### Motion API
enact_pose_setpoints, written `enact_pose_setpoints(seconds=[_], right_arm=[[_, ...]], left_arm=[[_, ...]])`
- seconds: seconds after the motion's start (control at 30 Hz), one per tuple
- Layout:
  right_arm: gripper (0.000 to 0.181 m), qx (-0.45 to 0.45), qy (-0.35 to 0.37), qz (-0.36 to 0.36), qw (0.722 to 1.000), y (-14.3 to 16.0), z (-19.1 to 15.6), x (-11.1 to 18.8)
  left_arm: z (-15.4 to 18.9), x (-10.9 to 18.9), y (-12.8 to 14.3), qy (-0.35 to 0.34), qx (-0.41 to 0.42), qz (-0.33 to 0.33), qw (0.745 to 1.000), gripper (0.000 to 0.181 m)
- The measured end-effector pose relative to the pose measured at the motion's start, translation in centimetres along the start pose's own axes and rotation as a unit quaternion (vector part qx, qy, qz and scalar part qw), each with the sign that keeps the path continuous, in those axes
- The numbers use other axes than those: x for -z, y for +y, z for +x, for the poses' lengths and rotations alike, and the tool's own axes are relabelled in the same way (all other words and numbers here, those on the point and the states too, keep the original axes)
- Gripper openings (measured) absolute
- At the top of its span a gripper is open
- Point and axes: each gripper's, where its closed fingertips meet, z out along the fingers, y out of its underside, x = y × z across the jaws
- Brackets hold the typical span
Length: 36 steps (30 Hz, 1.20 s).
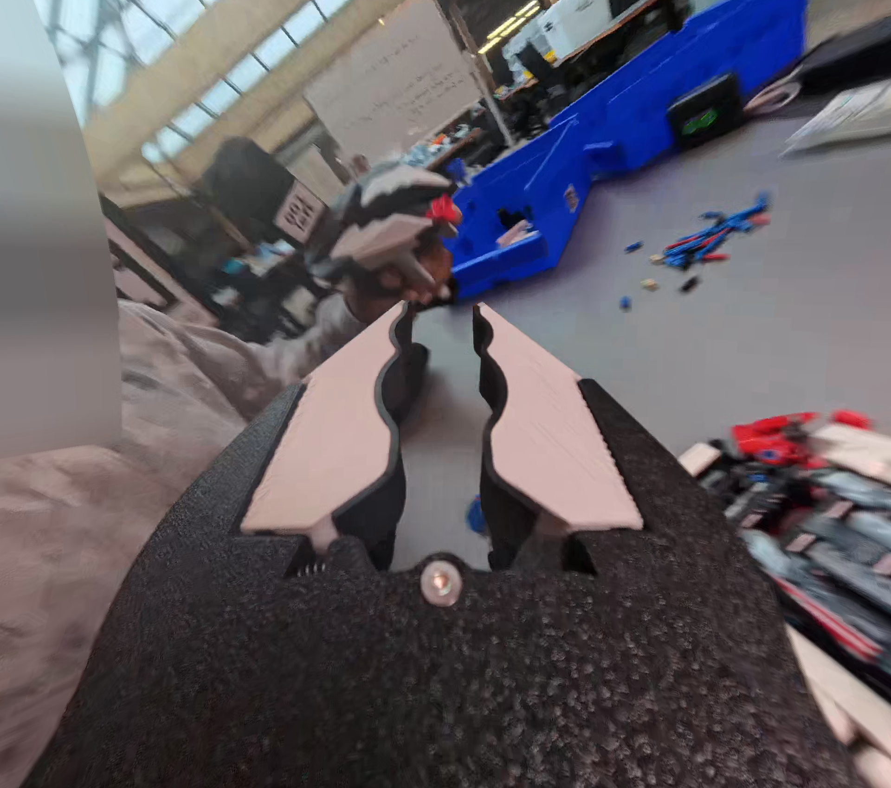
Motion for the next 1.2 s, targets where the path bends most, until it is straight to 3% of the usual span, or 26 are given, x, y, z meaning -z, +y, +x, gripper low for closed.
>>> enact_pose_setpoints(seconds=[0.03,0.13,0.23,0.33,0.43,0.53,0.6,0.7,0.8,0.9,0.93,1.0,1.07,1.1,1.2], right_arm=[[0.024,0.086,0.042,-0.012,0.995,-0.3,0.2,0.7],[0.026,0.24,0.126,-0.043,0.962,-0.6,0.7,2.6],[0.033,0.244,0.128,-0.086,0.957,1.3,0.9,3.8],[0.036,0.233,0.113,-0.135,0.956,4.2,1.3,4.0],[0.036,0.269,0.087,-0.247,0.927,8.6,1.2,3.6],[0.038,0.306,0.083,-0.337,0.887,12.2,1.7,3.5],[0.038,0.319,0.083,-0.36,0.873,13.2,1.9,3.1],[0.034,0.305,0.073,-0.371,0.874,13.7,2.1,2.0],[0.031,0.29,0.068,-0.386,0.873,14.3,2.7,0.9],[0.016,0.28,0.057,-0.405,0.869,14.9,2.9,0.3],[0.006,0.284,0.047,-0.404,0.868,14.9,2.7,0.2],[0.006,0.293,0.043,-0.388,0.873,14.5,2.3,0.0],[0.006,0.309,0.04,-0.341,0.887,13.2,1.7,-0.2],[0.006,0.317,0.051,-0.302,0.897,11.9,1.6,-0.4],[0.006,0.322,0.077,-0.187,0.925,7.7,1.1,-0.4]], left_arm=[[-2.4,1.3,0.1,-0.04,-0.004,-0.015,0.999,0.016],[-11.0,7.1,3.5,-0.179,0.001,-0.14,0.974,0.016],[-16.5,13.1,8.8,-0.24,0.074,-0.272,0.929,0.016],[-17.8,16.8,14.8,-0.248,0.179,-0.386,0.87,0.017],[-17.3,18.1,19.2,-0.258,0.219,-0.449,0.827,0.017],[-17.1,18.2,21.7,-0.269,0.229,-0.476,0.805,0.021],[-17.3,18.2,22.5,-0.28,0.232,-0.483,0.797,0.029],[-18.5,17.8,21.6,-0.307,0.221,-0.455,0.806,0.044],[-19.0,15.5,16.9,-0.313,0.166,-0.383,0.853,0.039],[-15.3,11.0,12.0,-0.23,0.139,-0.31,0.912,0.041],[-14.1,10.1,11.1,-0.214,0.128,-0.308,0.918,0.041],[-12.2,8.9,9.7,-0.19,0.09,-0.305,0.929,0.041],[-8.2,6.0,7.6,-0.105,0.116,-0.243,0.957,0.038],[-5.1,4.3,6.5,-0.03,0.153,-0.205,0.966,0.039],[3.0,0.7,3.8,0.162,0.245,-0.116,0.949,0.04]])
